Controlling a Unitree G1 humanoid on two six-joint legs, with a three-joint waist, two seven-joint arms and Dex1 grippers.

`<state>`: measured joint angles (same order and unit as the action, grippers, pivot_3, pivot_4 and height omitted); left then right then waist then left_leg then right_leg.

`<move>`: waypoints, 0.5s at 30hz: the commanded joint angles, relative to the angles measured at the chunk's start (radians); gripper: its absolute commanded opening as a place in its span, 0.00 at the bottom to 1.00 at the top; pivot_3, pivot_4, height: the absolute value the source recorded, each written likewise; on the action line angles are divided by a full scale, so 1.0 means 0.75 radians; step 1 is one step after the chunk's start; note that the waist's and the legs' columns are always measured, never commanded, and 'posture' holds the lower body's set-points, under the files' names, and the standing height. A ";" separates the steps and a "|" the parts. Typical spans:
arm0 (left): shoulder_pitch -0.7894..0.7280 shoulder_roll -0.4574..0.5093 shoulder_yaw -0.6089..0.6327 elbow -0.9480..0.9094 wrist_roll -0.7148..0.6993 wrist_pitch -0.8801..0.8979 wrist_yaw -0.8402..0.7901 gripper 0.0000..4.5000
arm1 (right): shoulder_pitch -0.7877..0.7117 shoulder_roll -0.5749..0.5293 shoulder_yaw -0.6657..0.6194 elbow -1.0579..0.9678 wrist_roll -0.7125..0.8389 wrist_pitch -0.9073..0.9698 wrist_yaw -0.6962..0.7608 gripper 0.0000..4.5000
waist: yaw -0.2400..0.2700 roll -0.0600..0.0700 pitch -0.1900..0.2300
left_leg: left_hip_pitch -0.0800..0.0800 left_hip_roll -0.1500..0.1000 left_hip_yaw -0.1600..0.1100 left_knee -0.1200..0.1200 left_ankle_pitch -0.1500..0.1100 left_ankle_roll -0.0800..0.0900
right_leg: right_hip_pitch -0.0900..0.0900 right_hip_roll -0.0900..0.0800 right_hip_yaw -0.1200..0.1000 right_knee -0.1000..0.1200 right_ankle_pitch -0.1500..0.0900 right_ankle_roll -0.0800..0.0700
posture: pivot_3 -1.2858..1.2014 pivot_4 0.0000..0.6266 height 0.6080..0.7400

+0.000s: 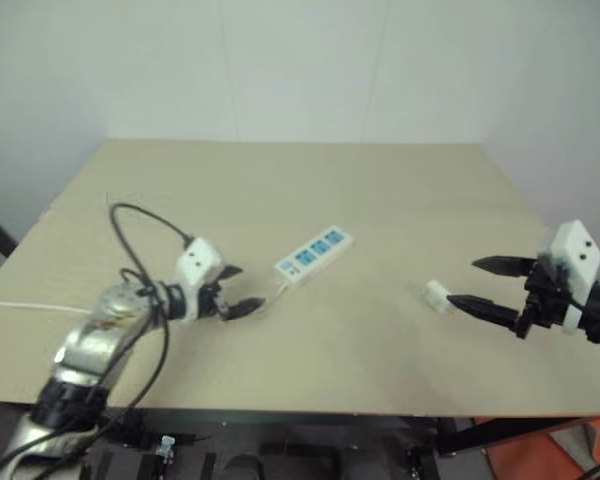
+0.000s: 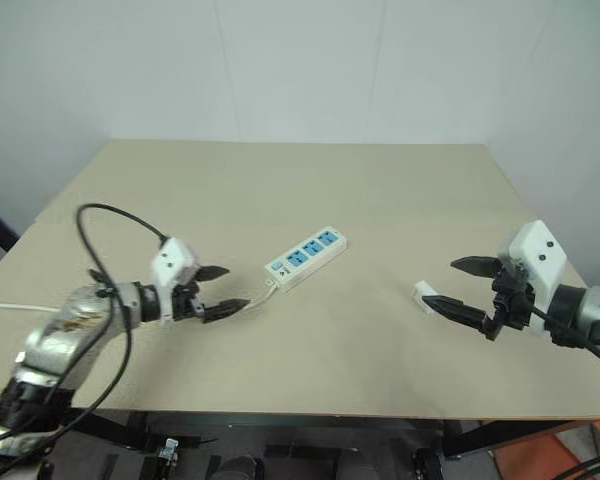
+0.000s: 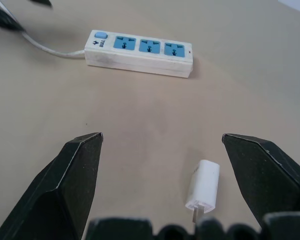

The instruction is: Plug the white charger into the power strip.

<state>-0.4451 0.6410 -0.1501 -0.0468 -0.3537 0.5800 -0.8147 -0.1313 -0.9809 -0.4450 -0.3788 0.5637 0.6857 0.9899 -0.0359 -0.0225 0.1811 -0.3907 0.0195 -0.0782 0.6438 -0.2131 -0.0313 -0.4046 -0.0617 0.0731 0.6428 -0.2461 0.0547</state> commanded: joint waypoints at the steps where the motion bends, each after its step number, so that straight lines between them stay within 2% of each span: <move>1: -0.092 -0.085 -0.096 0.172 0.106 -0.035 0.012 1.00 | -0.038 -0.020 0.003 -0.044 0.031 -0.021 0.002 1.00 | 0.001 0.000 0.000 | 0.000 0.000 0.000 0.000 0.000 0.000 | 0.000 0.000 0.000 0.000 0.000 0.000 | 0.52 0.24 1.00; 2: -0.114 -0.109 -0.124 0.223 0.143 -0.048 0.017 0.93 | -0.041 -0.024 0.009 -0.045 0.034 -0.024 0.009 1.00 | 0.001 -0.001 0.000 | 0.000 0.000 -0.001 0.000 0.000 0.000 | 0.000 0.000 0.000 0.000 0.000 0.000 | 0.52 0.24 1.00; 4: -0.150 -0.156 -0.165 0.317 0.220 -0.068 0.063 0.87 | -0.050 -0.029 0.015 -0.044 0.038 -0.027 0.016 1.00 | 0.004 0.000 0.000 | 0.000 0.000 -0.001 0.000 0.000 0.000 | 0.001 0.000 0.000 0.001 0.000 0.000 | 0.52 0.24 1.00; 8: -0.190 -0.238 -0.182 0.469 0.295 -0.131 0.094 0.57 | -0.062 -0.035 0.018 -0.035 0.038 -0.030 0.026 1.00 | 0.016 0.000 -0.002 | 0.003 -0.001 -0.001 0.001 0.000 0.000 | 0.004 -0.001 0.000 0.000 0.000 0.001 | 0.52 0.24 1.00; 15: -0.102 -0.217 -0.138 0.354 0.257 -0.126 -0.017 0.08 | -0.061 -0.043 0.020 -0.031 0.041 -0.034 0.048 1.00 | 0.021 0.001 -0.007 | 0.003 -0.001 -0.001 0.001 0.000 0.000 | 0.004 -0.001 0.000 0.000 0.000 0.001 | 0.52 0.24 1.00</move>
<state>-0.5635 0.4564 -0.2373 0.2225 -0.1611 0.4592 -0.7913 -0.1599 -0.9914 -0.4101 -0.3849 0.5754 0.6830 1.0219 -0.0200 -0.0218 0.1760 -0.3883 0.0189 -0.0789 0.6443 -0.2131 -0.0313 -0.4019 -0.0621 0.0731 0.6431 -0.2463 0.0556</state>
